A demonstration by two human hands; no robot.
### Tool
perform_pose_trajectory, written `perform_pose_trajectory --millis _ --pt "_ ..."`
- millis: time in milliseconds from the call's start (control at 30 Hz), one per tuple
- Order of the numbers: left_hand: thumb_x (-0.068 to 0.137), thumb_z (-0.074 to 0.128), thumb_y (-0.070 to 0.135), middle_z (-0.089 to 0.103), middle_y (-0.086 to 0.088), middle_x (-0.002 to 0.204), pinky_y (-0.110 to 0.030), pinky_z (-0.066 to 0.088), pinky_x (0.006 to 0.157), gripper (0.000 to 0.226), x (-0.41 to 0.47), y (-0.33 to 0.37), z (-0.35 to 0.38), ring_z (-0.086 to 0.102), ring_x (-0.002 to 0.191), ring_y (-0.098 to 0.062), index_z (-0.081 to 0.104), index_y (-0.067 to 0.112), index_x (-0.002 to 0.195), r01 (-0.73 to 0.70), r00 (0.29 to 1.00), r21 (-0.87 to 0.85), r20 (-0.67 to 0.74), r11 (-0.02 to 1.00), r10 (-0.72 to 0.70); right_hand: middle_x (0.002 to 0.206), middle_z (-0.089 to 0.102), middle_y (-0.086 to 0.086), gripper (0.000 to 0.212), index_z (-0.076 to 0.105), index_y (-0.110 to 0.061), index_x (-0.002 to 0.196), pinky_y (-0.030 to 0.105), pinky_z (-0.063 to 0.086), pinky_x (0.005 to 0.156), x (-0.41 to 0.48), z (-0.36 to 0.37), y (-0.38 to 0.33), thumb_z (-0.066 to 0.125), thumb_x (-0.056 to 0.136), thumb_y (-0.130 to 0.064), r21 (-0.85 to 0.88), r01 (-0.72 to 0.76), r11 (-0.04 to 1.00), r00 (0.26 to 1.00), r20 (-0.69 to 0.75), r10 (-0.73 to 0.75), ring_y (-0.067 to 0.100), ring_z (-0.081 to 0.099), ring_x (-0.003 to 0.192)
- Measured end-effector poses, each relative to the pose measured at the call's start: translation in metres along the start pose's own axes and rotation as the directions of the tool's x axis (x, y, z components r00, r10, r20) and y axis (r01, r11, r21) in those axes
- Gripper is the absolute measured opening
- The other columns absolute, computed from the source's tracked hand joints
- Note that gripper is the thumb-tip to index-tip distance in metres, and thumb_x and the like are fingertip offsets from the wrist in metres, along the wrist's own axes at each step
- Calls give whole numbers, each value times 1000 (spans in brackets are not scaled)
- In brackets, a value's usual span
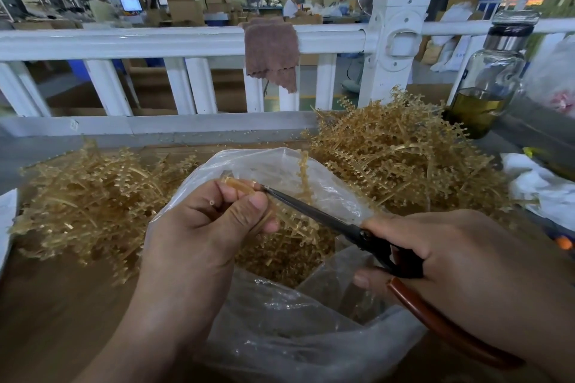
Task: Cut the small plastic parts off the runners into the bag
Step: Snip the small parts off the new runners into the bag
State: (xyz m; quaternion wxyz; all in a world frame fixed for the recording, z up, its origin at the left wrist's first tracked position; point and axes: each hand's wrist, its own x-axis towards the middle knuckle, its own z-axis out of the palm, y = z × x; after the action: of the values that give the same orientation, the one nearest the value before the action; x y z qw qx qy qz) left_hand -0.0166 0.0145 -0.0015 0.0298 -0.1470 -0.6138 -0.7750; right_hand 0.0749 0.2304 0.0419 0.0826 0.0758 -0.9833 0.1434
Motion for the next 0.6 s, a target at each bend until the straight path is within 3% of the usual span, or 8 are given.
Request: perform_pose_trajectory --millis 133,333,600 --pt "70 73 39 74 -12 76 -17 55 71 22 0 0 0 73 75 -20 74 17 75 -22 1000 60 9 998 21 67 57 -22 49 63 -40 91 22 47 55 -1 1 0 37 76 -78 -31 13 999 1000 -19 -13 -2 58 68" --pt "74 80 35 75 -12 76 -18 55 75 20 -1 1 -2 74 80 -22 73 17 76 -22 1000 101 9 995 22 61 54 -23 45 62 -38 84 17 47 67 -2 2 1 40 76 -77 -16 26 1000 999 -44 -26 -7 57 69" --pt "71 74 38 75 -14 76 -17 56 74 24 0 0 -1 75 78 -23 74 15 77 -11 1000 70 0 998 11 65 57 -22 51 64 -39 89 20 46 72 0 2 1 36 74 -79 -12 24 1000 999 -48 -24 -5 58 74"
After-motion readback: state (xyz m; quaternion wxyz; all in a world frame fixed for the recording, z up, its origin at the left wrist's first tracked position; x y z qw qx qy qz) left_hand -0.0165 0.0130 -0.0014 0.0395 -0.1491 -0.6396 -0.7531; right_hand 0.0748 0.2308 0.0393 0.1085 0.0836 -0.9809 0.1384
